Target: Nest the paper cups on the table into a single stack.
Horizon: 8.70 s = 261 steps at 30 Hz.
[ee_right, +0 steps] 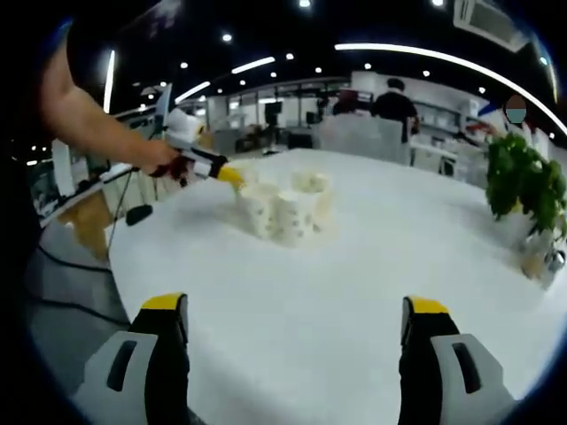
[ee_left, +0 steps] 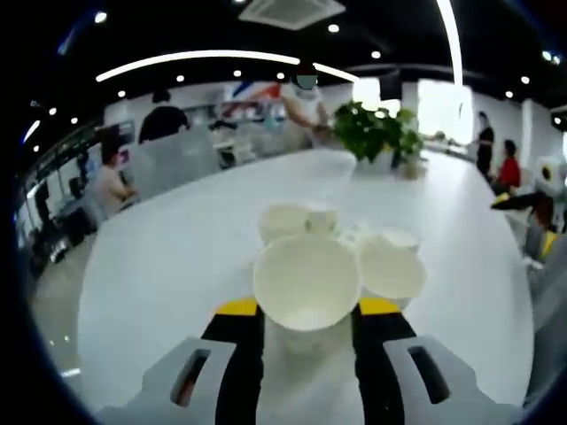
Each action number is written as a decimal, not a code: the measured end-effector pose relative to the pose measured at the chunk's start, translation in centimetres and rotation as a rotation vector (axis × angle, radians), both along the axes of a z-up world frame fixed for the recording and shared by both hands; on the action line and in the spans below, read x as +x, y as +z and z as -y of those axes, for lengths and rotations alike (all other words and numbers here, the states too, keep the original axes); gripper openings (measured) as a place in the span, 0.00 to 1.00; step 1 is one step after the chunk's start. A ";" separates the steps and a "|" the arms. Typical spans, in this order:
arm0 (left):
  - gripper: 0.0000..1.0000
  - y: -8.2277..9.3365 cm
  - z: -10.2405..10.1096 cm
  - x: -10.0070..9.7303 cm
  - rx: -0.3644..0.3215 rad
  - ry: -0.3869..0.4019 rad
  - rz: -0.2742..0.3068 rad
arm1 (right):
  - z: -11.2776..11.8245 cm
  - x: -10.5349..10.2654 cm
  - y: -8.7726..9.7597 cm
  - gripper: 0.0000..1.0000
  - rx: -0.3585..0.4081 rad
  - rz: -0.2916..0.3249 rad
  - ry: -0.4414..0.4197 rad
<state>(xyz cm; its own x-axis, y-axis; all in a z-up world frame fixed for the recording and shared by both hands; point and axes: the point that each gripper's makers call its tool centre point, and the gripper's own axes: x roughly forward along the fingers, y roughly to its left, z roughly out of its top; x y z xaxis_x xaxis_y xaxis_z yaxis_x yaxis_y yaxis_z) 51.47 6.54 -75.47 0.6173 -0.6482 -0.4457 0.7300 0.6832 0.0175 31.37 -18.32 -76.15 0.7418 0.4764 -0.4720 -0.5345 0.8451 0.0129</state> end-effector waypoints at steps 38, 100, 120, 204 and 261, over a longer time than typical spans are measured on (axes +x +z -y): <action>0.37 1.5 -0.1 -4.1 -0.007 -0.050 0.011 | -0.7 0.3 1.1 0.99 -0.007 0.028 0.031; 0.37 3.6 6.2 -12.6 -0.020 -0.214 0.015 | -1.6 0.5 2.8 1.00 0.017 0.116 0.092; 0.37 4.1 7.9 -16.8 -0.031 -0.277 0.006 | -1.8 0.5 2.8 1.00 0.021 0.116 0.100; 0.72 -3.8 8.4 -21.2 -0.015 -0.248 -0.069 | -1.8 -1.0 2.0 0.99 0.012 0.085 0.099; 0.99 1.0 -4.0 -18.3 -0.071 0.070 -0.020 | -1.6 0.8 3.6 1.00 0.054 0.120 0.082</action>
<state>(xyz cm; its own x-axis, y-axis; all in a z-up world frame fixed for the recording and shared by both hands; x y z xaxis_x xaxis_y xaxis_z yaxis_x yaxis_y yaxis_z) 33.21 10.57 -74.48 0.6540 -0.6340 -0.4126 0.6799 0.7318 -0.0467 32.12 -16.74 -72.52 0.7490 0.5598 -0.3545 -0.6019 0.7985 -0.0108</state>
